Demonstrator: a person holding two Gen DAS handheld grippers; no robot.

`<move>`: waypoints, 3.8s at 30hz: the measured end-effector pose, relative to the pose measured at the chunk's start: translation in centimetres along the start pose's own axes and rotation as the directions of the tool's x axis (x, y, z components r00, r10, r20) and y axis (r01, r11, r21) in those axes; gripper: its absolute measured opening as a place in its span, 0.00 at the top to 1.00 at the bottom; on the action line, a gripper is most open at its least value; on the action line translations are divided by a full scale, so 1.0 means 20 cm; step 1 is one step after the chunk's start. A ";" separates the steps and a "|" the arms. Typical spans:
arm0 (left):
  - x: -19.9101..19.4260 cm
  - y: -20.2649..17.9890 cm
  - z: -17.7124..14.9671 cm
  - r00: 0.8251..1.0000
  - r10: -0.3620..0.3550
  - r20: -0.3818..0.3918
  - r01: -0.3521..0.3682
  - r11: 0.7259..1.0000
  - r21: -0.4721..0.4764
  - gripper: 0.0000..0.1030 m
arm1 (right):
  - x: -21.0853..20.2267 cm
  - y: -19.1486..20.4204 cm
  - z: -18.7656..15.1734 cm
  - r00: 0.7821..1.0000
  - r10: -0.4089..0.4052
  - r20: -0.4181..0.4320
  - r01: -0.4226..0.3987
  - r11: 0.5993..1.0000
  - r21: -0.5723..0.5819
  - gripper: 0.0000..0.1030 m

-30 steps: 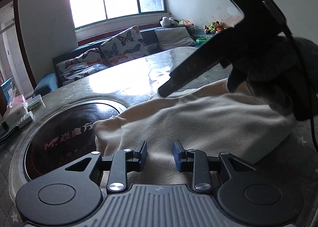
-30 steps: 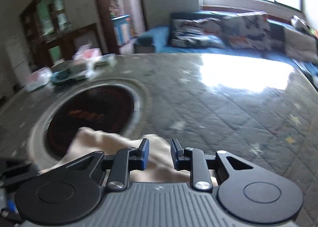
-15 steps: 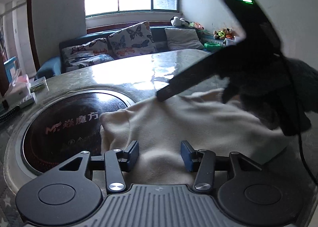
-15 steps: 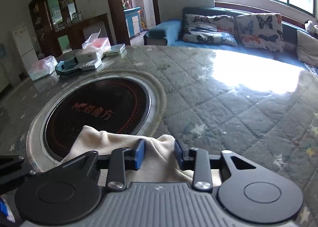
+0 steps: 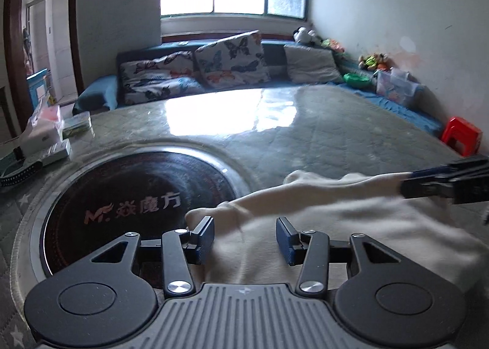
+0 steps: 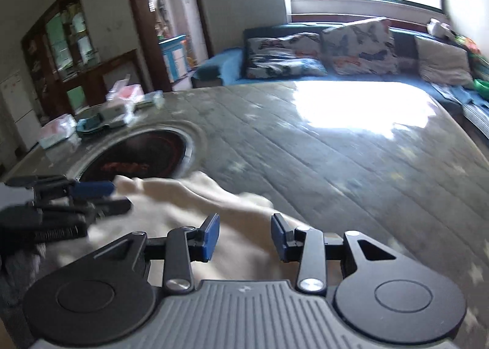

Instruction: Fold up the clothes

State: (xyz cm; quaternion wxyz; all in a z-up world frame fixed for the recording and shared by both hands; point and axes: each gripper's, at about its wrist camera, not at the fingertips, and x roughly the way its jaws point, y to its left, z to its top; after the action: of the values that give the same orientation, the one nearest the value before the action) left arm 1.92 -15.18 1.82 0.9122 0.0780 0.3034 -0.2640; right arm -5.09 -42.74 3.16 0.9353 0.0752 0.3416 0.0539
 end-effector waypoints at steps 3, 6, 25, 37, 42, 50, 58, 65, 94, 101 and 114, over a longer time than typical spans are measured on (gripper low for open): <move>0.03 0.01 -0.01 1.000 -0.004 -0.012 0.004 1.000 -0.002 0.53 | 0.02 -0.11 -0.05 1.000 -0.016 -0.002 0.016 0.998 0.065 0.75; 0.01 0.01 0.01 1.000 -0.001 -0.006 0.001 1.000 0.003 0.53 | 0.02 -0.17 -0.06 1.000 0.002 0.020 -0.004 0.993 0.121 0.76; -0.16 0.01 -0.08 0.998 0.024 0.060 -0.027 0.999 0.046 0.52 | -0.10 0.05 -0.05 0.999 0.036 0.018 -0.033 0.993 -0.117 0.74; -0.22 0.02 -0.23 0.998 0.034 0.052 -0.036 0.999 0.040 0.51 | -0.17 0.26 -0.34 0.997 0.070 0.009 -0.062 0.930 -0.361 0.73; -0.25 0.03 -0.26 0.999 0.024 0.025 -0.024 1.000 0.001 0.52 | -0.18 0.27 -0.36 0.998 0.055 -0.014 -0.056 0.909 -0.413 0.72; -0.36 -0.03 -0.33 1.000 -0.008 0.024 0.007 0.999 0.031 0.51 | -0.27 0.18 -0.38 0.998 0.057 -0.040 -0.068 0.930 -0.361 0.72; -0.43 -0.01 -0.24 0.996 0.012 0.085 -0.014 1.000 0.021 0.51 | -0.36 0.03 -0.39 0.999 0.039 -0.007 -0.040 0.977 -0.211 0.73; -0.37 -0.05 -0.20 0.996 0.020 0.090 -0.022 0.999 0.027 0.51 | -0.38 0.02 -0.35 0.999 0.044 0.010 -0.040 0.977 -0.208 0.73; -0.29 0.02 -0.24 0.998 0.058 0.018 -0.058 0.998 -0.005 0.42 | -0.09 0.06 -0.05 0.998 0.020 0.066 -0.010 0.988 -0.157 0.40; -0.34 0.03 -0.26 0.997 0.072 0.025 -0.071 0.997 -0.028 0.27 | -0.08 0.21 -0.15 0.995 0.090 0.037 -0.082 0.977 -0.197 0.22; -0.49 0.13 -0.32 0.990 0.117 0.080 -0.112 0.991 -0.072 0.00 | 0.02 0.28 -0.27 0.999 0.049 0.011 -0.045 0.977 -0.207 0.00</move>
State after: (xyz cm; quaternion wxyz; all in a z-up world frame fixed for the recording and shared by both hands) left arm -6.56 -6.81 2.45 0.9399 0.0536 0.2686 -0.2039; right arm -8.54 -36.65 -0.25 0.9392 -0.0138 0.3247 0.1106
